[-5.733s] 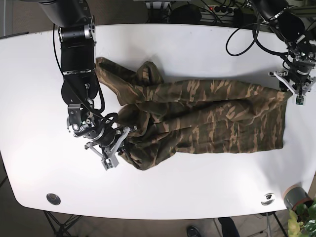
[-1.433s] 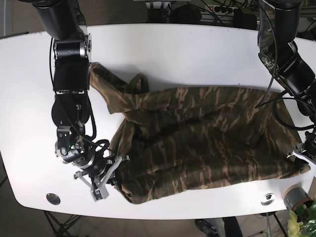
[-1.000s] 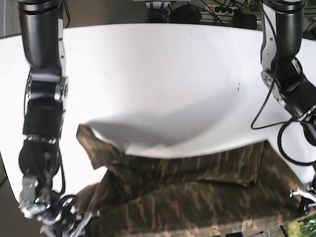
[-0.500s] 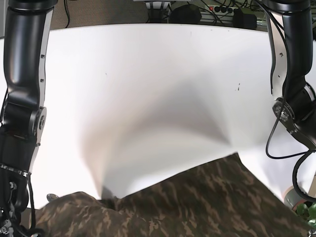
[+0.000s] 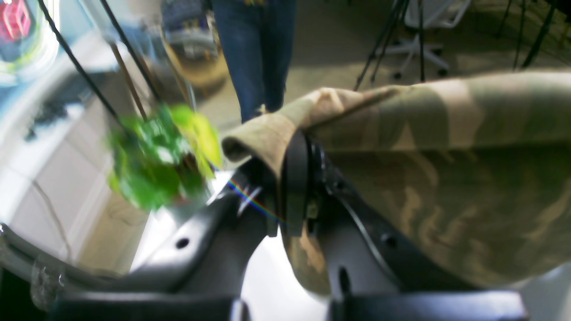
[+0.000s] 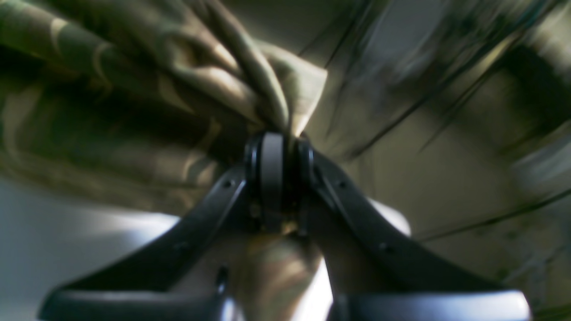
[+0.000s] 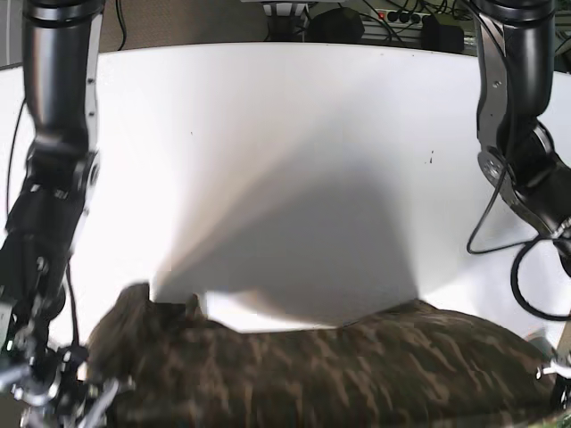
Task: Fold the T-shirt properly
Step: 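Lift the shirt with both grippers and shake it out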
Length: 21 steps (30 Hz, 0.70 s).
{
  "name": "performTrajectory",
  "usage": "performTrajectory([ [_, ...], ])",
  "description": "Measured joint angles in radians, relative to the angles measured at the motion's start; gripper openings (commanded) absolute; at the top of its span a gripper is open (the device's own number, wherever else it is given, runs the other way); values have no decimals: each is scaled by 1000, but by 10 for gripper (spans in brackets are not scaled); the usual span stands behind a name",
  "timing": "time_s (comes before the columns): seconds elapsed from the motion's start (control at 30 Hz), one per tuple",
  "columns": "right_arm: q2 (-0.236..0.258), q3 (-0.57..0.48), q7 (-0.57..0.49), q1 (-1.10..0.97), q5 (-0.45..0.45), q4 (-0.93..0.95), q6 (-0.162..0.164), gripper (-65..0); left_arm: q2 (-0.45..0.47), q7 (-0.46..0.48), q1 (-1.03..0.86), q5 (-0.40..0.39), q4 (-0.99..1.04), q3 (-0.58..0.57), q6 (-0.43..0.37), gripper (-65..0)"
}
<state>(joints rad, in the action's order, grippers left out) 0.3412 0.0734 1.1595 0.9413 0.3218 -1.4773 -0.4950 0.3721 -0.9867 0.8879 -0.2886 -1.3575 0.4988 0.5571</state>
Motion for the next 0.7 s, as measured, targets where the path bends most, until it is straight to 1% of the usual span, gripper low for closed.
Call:
performTrajectory([
  [0.07,-1,37,8,-71,1,-27,0,-629,3,0,-67,-15,-38,19,6,-650],
  [0.2,-31,83,-13,-172,-5,-116,5,-629,2,0,-167,4,-88,26,2,-650],
  [0.27,-50,105,-23,-251,-12,-171,11,-629,0,8,-228,7,-113,50,24,-650],
  [0.33,-68,121,-21,-315,-11,-209,7,-629,0,6,-279,0,-149,86,55,-650],
  [0.43,-100,152,-10,-435,-4,-251,4,-629,4,6,-367,7,-196,121,67,-650],
  [0.53,-130,176,-3,-507,-14,-280,6,-629,2,5,-426,5,-201,127,77,-650],
  [0.57,-143,180,-4,-537,-26,-300,9,-629,0,7,-447,6,-202,132,92,-650],
  [0.63,-171,195,-9,-596,-31,-345,16,-629,-3,6,-487,9,-203,163,117,-650],
  [0.7,-192,199,-10,-642,-29,-369,13,-629,-1,7,-524,6,-203,192,128,-650],
])
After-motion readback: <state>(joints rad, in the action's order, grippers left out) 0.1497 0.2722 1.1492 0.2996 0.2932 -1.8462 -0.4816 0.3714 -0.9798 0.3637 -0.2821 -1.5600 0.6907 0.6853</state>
